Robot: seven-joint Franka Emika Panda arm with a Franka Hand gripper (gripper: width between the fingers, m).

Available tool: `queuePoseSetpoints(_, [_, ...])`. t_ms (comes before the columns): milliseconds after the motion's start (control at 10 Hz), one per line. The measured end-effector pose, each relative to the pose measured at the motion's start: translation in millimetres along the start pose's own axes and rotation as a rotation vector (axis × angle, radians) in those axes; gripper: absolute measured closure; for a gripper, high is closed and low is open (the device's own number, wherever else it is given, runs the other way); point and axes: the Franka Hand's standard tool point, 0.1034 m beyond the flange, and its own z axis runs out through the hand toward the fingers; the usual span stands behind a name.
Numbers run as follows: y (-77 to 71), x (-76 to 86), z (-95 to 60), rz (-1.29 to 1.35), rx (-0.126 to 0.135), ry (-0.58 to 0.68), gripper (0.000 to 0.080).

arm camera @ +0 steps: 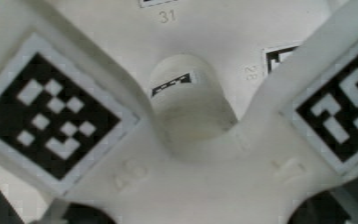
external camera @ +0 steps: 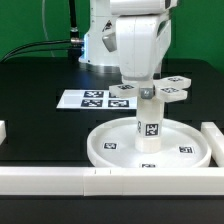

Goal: Assemble round table

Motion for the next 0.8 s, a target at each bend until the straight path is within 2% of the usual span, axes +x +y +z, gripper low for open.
queuePoseSetpoints(100, [0.0,-0.1,0.0,0.019,0.001,0.002,0.035])
queuePoseSetpoints(800, [-3.8,0.2,1.7,0.941,0.023,0.028,0.0349])
